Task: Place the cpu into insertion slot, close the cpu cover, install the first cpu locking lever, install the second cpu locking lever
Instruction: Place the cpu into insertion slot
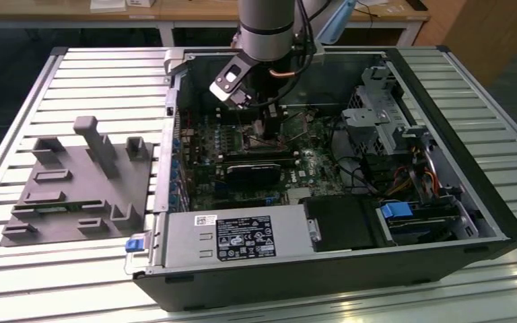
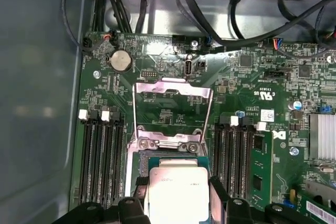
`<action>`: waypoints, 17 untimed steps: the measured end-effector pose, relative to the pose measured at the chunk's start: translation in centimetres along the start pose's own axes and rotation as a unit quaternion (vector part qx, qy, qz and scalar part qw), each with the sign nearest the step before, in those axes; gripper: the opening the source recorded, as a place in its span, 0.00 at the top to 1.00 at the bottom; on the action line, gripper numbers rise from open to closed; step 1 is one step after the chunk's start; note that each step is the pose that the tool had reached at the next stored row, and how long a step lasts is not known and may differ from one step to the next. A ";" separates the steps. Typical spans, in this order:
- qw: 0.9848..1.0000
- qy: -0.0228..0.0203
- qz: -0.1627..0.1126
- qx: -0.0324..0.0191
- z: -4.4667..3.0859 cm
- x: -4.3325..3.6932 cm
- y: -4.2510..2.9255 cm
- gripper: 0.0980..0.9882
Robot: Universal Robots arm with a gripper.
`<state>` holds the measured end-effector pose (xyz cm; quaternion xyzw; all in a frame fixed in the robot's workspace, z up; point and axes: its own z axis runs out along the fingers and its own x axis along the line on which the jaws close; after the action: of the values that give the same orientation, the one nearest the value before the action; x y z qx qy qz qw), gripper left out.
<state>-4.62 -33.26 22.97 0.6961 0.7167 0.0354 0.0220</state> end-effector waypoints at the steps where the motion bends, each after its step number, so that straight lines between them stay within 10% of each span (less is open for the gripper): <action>1: 1.000 0.000 0.002 0.000 0.06 0.01 -0.04 0.50; 17: 1.000 -0.002 0.025 0.000 1.98 0.71 -0.50 0.50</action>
<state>-4.98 -32.53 20.97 0.7139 0.6990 0.0347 0.0227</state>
